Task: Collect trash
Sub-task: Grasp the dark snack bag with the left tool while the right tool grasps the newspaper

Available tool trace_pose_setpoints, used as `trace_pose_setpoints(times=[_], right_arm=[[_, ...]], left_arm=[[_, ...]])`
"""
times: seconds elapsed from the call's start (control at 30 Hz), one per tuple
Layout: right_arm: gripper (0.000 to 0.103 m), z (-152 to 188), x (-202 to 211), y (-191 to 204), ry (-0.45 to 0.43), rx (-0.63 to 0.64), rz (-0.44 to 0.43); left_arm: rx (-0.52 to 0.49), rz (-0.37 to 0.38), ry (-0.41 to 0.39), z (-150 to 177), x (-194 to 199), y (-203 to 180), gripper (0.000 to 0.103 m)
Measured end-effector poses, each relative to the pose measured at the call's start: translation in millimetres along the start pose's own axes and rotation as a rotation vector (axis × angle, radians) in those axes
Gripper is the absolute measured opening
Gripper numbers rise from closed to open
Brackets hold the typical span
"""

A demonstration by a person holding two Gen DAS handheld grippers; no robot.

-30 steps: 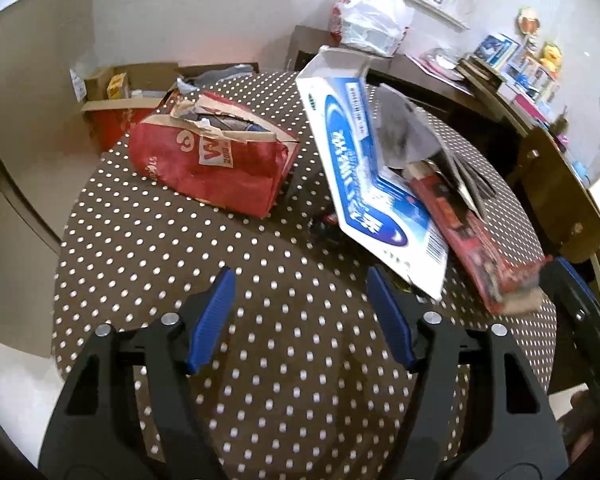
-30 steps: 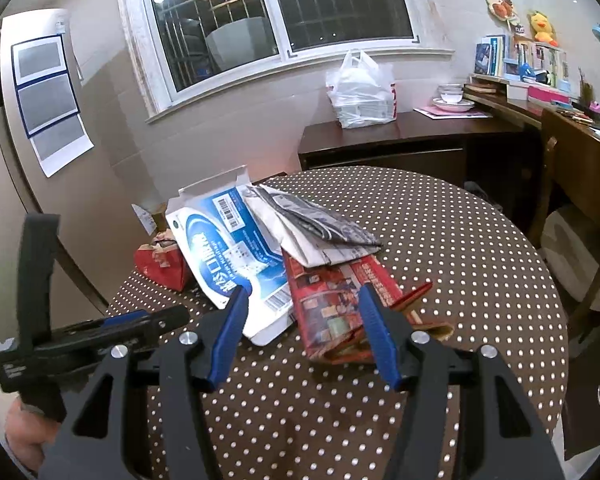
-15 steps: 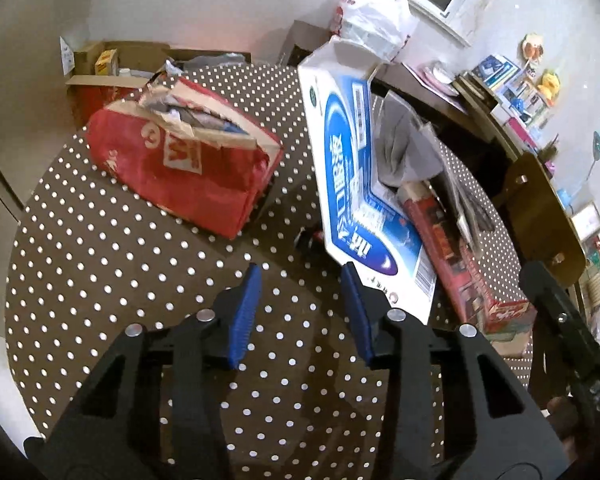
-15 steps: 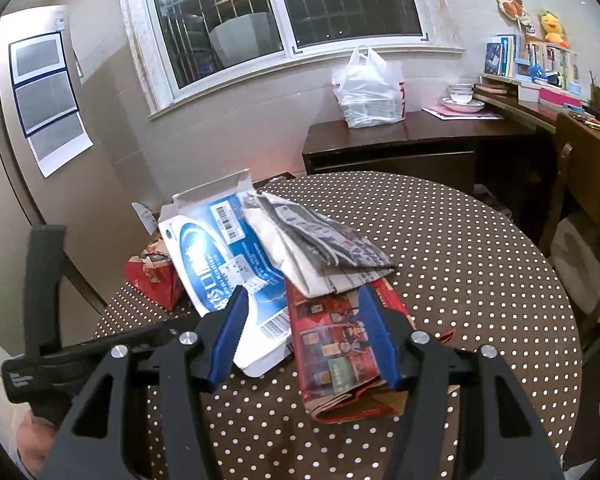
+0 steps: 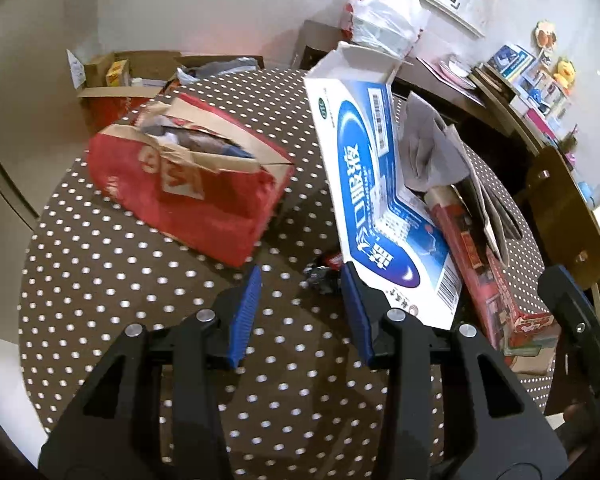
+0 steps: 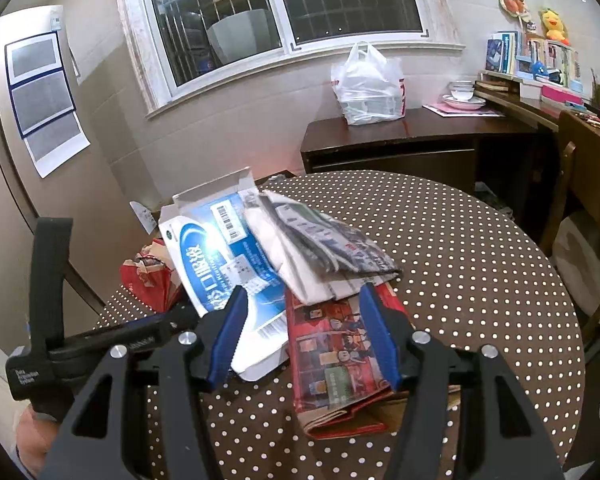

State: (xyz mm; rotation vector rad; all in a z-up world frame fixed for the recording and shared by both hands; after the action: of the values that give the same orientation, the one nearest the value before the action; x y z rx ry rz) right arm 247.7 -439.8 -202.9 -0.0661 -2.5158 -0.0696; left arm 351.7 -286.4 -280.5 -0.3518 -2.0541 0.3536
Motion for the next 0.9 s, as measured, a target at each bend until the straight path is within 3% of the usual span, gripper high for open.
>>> trace_pose_setpoints(times=[0.17, 0.27, 0.3, 0.47, 0.63, 0.9], right_arm=[[0.058, -1.7, -3.4, -4.7, 0.015, -0.003, 0.013], [0.058, -2.8, -4.1, -7.6, 0.017, -0.002, 0.019], [0.058, -2.9, -4.7, -8.9, 0.019, -0.002, 0.023], [0.06, -2.0, -8.5, -11.5, 0.036, 0.0, 0.025], [0.06, -0.3, -12.7, 0.1, 0.05, 0.027, 0.001], [0.06, -3.2, -18.4, 9.6, 0.063, 0.057, 0.019]], left_arm=[[-0.008, 0.022, 0.029, 3.2, -8.1, -10.8, 0.041], [-0.021, 0.03, 0.032, 2.8, -12.0, -17.1, 0.03], [-0.027, 0.037, 0.031, 3.2, -12.2, -18.7, 0.022], [-0.027, 0.066, 0.002, 3.7, -5.8, -19.8, 0.009], [-0.018, 0.061, -0.067, -4.4, 18.6, -5.3, 0.006], [0.079, 0.055, -0.146, -22.0, 51.4, 31.1, 0.004]])
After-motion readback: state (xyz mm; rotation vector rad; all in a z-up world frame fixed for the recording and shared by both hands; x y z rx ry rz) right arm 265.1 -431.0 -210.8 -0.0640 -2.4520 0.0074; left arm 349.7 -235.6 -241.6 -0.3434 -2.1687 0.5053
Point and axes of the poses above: each gripper's, at about its wrist camera, not at the fingertips, and x roughly against the way its jaws point, y to its left, z to its underside, the point moved 10 cm from there along -x, roughly the way its jaws point, and after that the axes turned 14 degrees about x, right-handed, at the moved point
